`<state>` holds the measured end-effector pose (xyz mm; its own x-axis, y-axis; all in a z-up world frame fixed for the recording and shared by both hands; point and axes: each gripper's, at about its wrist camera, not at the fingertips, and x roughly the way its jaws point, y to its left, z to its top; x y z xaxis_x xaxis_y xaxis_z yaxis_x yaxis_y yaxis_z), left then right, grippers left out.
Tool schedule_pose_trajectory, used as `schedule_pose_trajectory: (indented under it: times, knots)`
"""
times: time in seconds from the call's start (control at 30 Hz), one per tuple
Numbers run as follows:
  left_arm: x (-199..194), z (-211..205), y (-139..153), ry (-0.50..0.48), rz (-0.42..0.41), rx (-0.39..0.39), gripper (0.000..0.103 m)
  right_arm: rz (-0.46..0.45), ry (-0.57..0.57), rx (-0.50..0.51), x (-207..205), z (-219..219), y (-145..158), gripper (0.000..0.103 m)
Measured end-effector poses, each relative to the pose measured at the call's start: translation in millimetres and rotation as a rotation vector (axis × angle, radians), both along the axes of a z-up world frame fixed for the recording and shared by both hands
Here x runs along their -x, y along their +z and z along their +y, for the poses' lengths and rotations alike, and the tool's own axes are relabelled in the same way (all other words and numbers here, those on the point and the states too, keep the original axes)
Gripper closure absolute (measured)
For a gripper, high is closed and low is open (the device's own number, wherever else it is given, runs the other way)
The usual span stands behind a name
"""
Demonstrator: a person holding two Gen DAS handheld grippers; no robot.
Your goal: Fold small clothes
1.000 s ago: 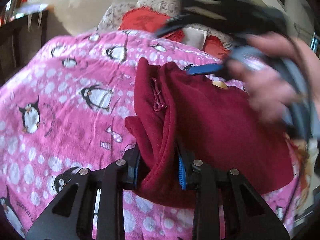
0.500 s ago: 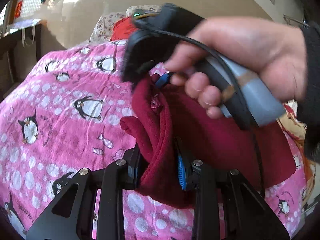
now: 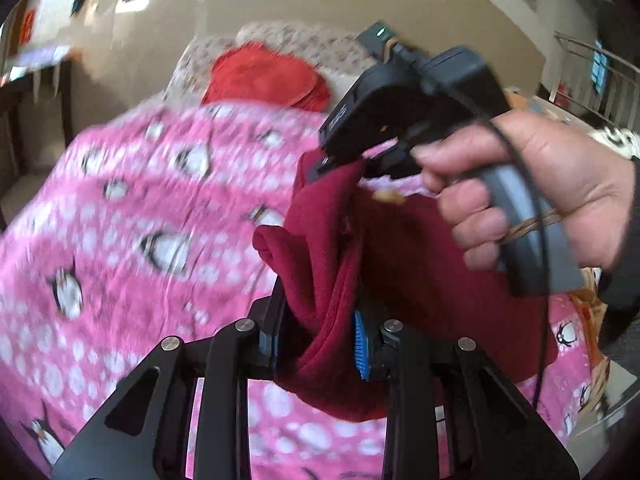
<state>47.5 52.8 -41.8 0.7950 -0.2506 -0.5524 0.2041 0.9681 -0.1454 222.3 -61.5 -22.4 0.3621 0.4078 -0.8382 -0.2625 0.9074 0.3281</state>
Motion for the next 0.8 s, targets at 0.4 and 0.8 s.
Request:
schedule_pose_trajectory:
  times: [0.4, 0.8]
  knots:
    - [20, -112, 24, -0.194, -0.058, -0.098, 0.077, -0.022, -0.052, -0.029, 21, -112, 22, 0.091]
    - [31, -222, 7, -0.410, -0.016, -0.173, 0.077, -0.019, -0.071, 0.008, 44, -211, 7, 0.092]
